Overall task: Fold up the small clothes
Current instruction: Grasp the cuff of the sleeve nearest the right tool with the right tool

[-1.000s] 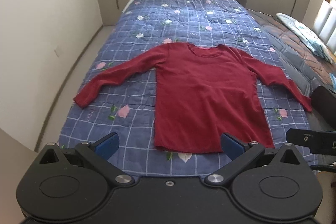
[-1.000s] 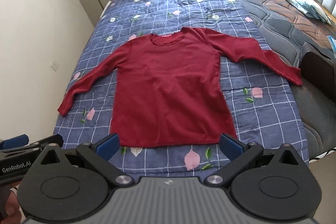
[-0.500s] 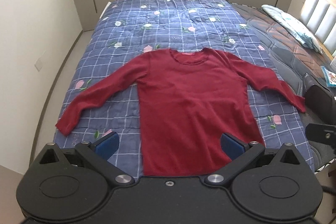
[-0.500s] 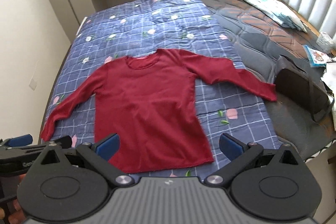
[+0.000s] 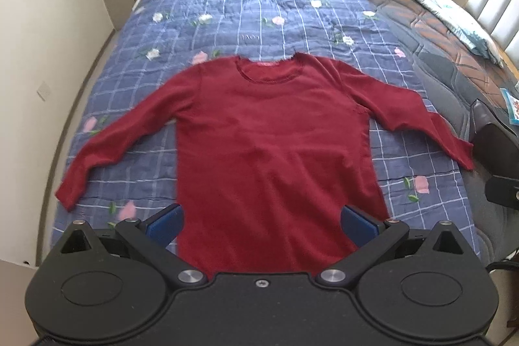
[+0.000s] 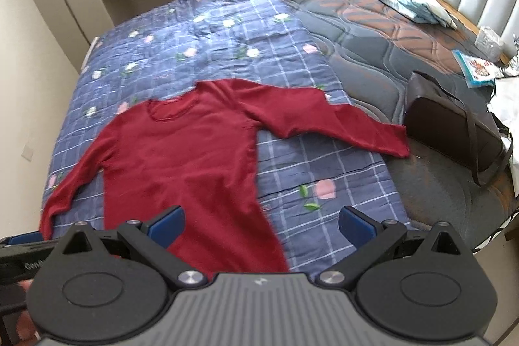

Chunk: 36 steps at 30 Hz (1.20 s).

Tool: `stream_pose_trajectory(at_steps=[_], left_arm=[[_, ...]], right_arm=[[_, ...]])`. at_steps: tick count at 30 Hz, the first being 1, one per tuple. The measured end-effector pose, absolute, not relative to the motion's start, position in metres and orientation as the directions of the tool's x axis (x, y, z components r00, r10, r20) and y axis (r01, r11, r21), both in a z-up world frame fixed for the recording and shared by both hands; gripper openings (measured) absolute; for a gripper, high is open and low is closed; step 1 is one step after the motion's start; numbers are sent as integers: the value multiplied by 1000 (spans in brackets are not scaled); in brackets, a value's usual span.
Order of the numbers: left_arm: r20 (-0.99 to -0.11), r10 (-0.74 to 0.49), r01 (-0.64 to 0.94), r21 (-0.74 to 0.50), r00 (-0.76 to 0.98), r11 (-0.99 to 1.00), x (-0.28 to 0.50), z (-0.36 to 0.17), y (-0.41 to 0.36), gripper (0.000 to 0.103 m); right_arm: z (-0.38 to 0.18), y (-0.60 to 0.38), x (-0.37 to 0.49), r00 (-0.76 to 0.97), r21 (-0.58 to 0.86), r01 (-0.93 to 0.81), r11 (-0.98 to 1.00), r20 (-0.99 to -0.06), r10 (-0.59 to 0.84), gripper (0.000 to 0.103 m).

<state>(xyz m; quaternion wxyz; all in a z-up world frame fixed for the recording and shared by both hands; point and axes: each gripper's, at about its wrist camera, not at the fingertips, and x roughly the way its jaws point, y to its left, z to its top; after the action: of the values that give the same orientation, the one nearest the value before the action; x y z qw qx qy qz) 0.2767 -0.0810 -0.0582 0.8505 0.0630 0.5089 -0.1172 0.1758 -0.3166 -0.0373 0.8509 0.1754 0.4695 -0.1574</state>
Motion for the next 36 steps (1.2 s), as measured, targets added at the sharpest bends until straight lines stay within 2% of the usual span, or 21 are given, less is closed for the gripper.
stream_pose_trajectory(at_steps=[14, 18, 22, 28, 36], left_arm=[[-887, -69, 199, 27, 457, 980, 382, -131, -203, 102], [-891, -3, 194, 95, 453, 976, 407, -163, -238, 102], [-872, 55, 218, 182, 486, 959, 424, -193, -264, 102], [-868, 38, 230, 173, 495, 958, 448, -230, -290, 102], [-875, 5, 196, 114, 483, 974, 472, -261, -306, 102]], right_arm=[[-143, -441, 243, 488, 224, 511, 830, -870, -66, 103], [-171, -483, 242, 619, 349, 536, 768, -782, -76, 103], [-208, -523, 227, 668, 405, 630, 662, -717, -198, 103], [-263, -573, 212, 612, 427, 754, 500, -733, -296, 103], [-317, -601, 213, 529, 438, 836, 329, -802, -278, 103]])
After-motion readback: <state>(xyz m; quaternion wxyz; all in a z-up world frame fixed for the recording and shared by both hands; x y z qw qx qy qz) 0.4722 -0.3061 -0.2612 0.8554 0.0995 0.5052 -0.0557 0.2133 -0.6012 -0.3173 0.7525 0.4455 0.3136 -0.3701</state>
